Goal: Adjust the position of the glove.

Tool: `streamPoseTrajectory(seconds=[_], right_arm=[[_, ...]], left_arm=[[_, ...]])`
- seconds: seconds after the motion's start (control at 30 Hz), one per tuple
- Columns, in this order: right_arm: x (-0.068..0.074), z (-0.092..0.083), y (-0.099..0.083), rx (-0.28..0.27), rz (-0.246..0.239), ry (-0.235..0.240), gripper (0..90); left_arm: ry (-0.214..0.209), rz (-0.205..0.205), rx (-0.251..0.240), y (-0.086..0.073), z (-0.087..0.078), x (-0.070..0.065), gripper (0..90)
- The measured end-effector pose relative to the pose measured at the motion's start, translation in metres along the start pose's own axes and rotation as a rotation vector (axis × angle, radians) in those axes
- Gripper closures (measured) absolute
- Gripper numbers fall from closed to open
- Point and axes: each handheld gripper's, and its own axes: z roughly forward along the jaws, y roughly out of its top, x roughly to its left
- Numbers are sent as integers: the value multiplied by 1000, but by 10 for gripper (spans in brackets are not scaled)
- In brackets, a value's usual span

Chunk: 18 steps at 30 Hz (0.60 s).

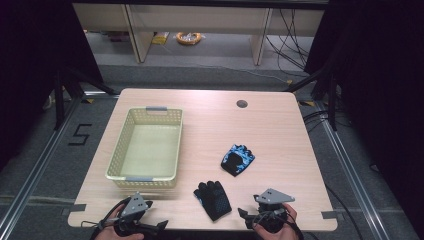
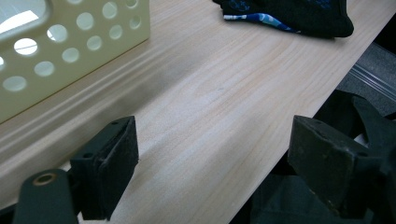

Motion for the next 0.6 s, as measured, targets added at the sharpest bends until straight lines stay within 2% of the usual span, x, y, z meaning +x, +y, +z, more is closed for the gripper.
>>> streamPoseTrajectory(seconds=[0.07, 0.1, 0.13, 0.17, 0.23, 0.37, 0.4, 0.43, 0.47, 0.5, 0.57, 0.6], right_arm=[[0, 0, 1, 6, -7, 15, 315], [2, 0, 1, -3, 0, -7, 322], [2, -1, 1, 4, -3, 0, 334], [2, 0, 1, 4, -4, 0, 342], [4, 0, 1, 10, 14, 4, 354], [4, 0, 1, 15, -10, 11, 386], [4, 1, 1, 8, -19, 10, 393], [7, 0, 2, 10, 2, 16, 405], [8, 0, 3, 19, 4, 33, 419], [9, 0, 3, 9, 6, 24, 429], [9, 2, 4, 9, -27, 30, 444], [11, 2, 5, 14, 0, 32, 460]], left_arm=[[0, 8, 5, 0, 0, 0, 156], [4, -12, 8, 0, 0, -1, 156], [-4, -12, 3, 0, 0, -2, 156], [-9, 17, 8, 1, -1, -1, 156], [-5, 2, -8, 2, 1, -2, 156], [-8, 12, -13, 5, 1, -1, 156], [-12, -10, -25, 6, 3, -3, 156], [-5, 3, -10, 7, 3, -3, 156], [-19, -27, -23, 7, 5, -6, 156], [-15, 2, -6, 9, 5, -5, 157], [-23, 18, 3, 13, 8, -8, 167], [-27, 28, -4, 14, 10, -10, 195]])
